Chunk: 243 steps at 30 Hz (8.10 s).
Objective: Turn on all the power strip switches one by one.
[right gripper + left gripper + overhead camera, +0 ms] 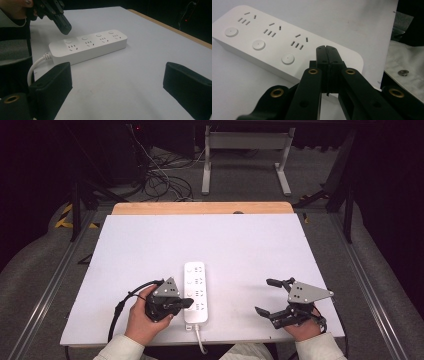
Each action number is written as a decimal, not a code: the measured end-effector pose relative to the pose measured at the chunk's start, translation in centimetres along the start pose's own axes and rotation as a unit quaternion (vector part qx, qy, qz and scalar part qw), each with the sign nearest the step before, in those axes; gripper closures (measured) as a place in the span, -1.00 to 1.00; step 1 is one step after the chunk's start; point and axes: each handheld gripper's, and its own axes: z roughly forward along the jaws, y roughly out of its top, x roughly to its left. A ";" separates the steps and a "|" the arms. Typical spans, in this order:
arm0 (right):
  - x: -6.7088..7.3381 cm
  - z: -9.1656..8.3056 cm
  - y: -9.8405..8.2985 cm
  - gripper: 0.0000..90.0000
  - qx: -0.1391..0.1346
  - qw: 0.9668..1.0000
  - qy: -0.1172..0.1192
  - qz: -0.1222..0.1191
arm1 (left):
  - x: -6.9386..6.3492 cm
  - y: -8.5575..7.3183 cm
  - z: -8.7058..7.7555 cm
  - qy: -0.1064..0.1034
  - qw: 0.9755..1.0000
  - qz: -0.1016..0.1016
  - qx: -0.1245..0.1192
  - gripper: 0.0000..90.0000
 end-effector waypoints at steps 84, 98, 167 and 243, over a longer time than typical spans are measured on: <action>0.1 0.1 0.0 -0.80 0.002 1.000 0.003 -0.004 | 0.0 1.2 -0.3 0.045 0.999 -0.010 -0.018 1.00; 0.1 0.2 0.0 -0.80 0.004 1.000 0.004 -0.004 | 1.6 1.3 1.3 0.064 0.998 -0.018 -0.006 1.00; 0.3 0.3 0.0 -0.80 0.006 1.000 0.007 -0.006 | 2.0 1.2 2.6 0.077 0.996 -0.032 0.038 1.00; 0.3 0.4 -0.1 -0.80 0.011 1.000 0.010 -0.009 | 4.3 1.5 3.6 0.131 0.991 -0.036 -0.009 1.00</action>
